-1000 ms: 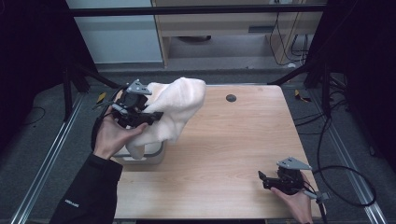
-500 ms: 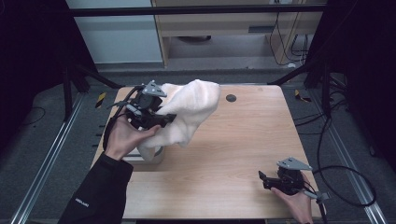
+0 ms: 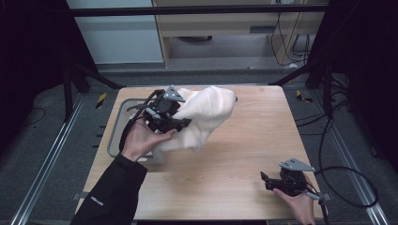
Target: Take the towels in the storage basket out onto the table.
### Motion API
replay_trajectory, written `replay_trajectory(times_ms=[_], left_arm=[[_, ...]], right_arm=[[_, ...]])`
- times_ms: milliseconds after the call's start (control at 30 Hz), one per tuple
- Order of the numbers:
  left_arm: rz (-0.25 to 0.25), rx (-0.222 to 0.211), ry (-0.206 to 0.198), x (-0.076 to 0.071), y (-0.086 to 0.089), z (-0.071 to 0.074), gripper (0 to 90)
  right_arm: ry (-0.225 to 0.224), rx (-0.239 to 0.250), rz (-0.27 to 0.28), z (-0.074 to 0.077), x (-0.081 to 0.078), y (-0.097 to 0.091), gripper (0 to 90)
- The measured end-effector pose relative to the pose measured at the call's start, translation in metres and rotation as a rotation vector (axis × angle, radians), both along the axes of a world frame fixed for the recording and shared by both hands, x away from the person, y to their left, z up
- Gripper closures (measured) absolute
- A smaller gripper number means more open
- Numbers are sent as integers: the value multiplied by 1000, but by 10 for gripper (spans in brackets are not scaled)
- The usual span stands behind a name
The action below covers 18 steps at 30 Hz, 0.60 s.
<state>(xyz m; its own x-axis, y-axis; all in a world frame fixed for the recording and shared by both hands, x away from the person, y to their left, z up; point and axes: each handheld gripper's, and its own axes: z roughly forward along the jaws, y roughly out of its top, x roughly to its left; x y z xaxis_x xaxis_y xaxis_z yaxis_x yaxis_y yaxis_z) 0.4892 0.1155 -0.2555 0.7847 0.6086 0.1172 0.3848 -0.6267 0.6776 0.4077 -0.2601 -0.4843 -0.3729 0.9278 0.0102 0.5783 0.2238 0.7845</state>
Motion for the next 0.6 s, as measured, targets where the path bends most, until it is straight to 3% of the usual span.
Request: replay_trajectory(times_ms=[600], left_arm=[[-39,-1,44,7,-33,-36,656]], right_arm=[[0,-7,8,-1,0,0,140]])
